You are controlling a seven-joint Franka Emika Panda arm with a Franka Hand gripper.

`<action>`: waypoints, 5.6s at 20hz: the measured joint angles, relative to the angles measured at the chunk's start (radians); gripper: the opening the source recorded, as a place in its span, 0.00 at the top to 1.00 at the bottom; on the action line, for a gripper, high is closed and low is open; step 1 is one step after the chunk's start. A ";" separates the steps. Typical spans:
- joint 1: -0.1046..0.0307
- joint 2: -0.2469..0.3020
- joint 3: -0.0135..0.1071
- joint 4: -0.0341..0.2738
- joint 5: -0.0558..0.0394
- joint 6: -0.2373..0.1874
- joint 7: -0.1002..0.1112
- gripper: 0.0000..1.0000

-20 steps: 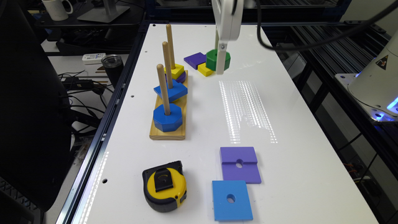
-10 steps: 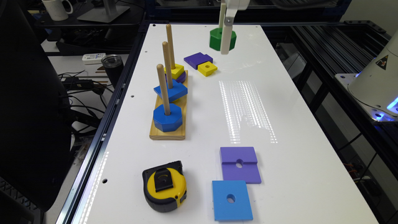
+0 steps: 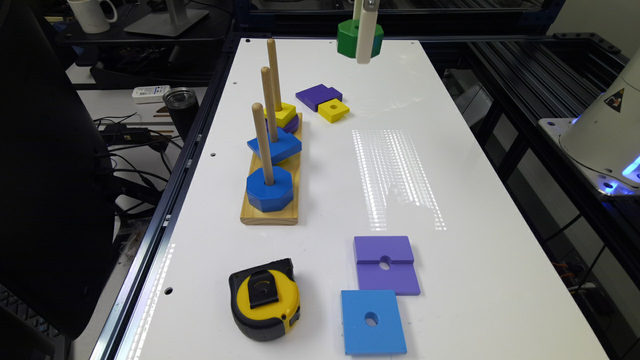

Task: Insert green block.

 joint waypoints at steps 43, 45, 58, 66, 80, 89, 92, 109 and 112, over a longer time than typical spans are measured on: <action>0.001 -0.005 0.018 0.004 0.0008 0.004 0.012 1.00; 0.001 0.000 0.026 0.006 0.0011 0.011 0.019 1.00; 0.001 0.101 0.088 0.110 0.0021 0.026 0.076 1.00; 0.002 0.179 0.125 0.196 0.0006 0.026 0.113 1.00; 0.003 0.291 0.175 0.324 -0.0176 0.023 0.170 1.00; 0.007 0.314 0.182 0.352 -0.0185 0.022 0.177 1.00; 0.007 0.316 0.184 0.355 -0.0185 0.022 0.178 1.00; 0.006 0.317 0.185 0.355 -0.0184 0.023 0.179 1.00; 0.005 0.317 0.185 0.354 -0.0184 0.024 0.179 1.00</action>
